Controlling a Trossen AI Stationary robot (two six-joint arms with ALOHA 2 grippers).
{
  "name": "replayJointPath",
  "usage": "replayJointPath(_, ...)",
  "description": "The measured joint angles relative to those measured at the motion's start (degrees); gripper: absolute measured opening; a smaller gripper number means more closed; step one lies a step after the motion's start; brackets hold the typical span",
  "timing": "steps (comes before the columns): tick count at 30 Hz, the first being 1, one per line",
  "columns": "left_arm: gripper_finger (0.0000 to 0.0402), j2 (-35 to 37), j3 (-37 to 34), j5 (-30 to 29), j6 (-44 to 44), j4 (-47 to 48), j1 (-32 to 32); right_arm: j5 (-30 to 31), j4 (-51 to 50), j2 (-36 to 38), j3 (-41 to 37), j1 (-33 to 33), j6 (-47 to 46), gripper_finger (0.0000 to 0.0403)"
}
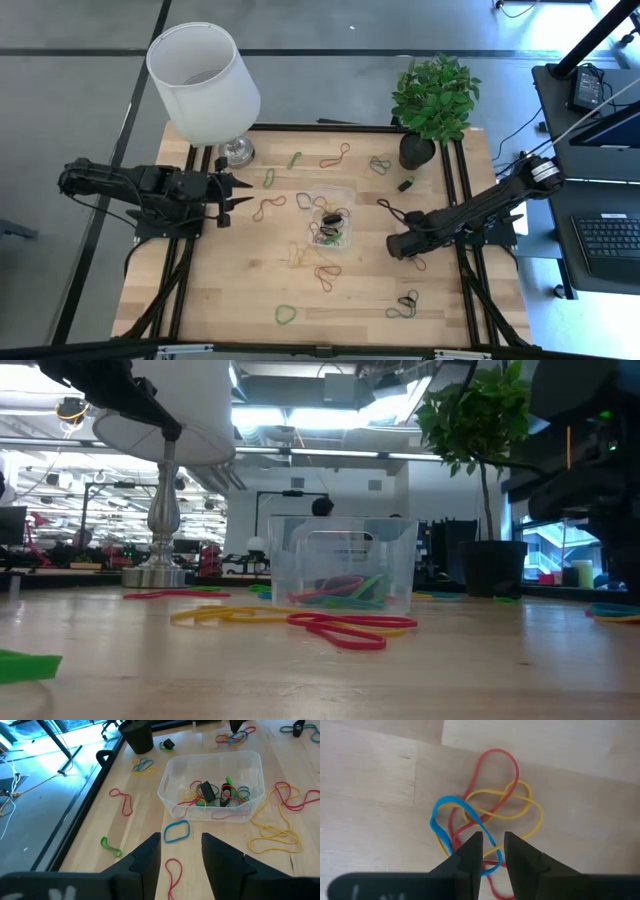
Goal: Pick and place rubber bands into bin
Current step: Put the blue rubber band into the bin
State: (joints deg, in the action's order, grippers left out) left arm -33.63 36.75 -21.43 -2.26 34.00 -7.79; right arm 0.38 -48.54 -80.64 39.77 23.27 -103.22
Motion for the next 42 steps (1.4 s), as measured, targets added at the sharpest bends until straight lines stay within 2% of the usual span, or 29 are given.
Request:
replayJointPath(10, 0.0136, 0.0, 0.0, 0.0, 1.2, 0.0, 0.0, 0.0, 1.5, -2.2, 0.0, 0.0, 0.3, 0.006)
replayJointPath(24, 0.0136, 0.0, 0.0, 0.0, 1.6, 0.0, 0.0, 0.0, 2.6, -2.2, 0.0, 0.0, 0.5, 0.0058)
replayJointPath(28, 0.0133, 0.0, 0.0, 0.0, 1.5, 0.0, 0.0, 0.1, 4.3, -2.3, 0.0, 0.0, 3.2, 0.0058)
replayJointPath(37, 0.0132, 0.0, 0.0, 0.0, 1.5, 0.0, 0.0, 0.0, 4.6, -5.1, -0.1, 0.0, 3.4, 0.0058)
replayJointPath(40, 0.0132, 0.0, 0.0, 0.0, 1.5, 0.0, 0.0, 0.0, 4.6, -5.2, 0.0, 0.0, 3.4, 0.0047)
replayJointPath(42, 0.0132, 0.0, 0.0, 0.0, 1.5, 0.0, 0.0, -0.1, 4.4, -5.0, -0.1, 0.0, 3.4, 0.0026)
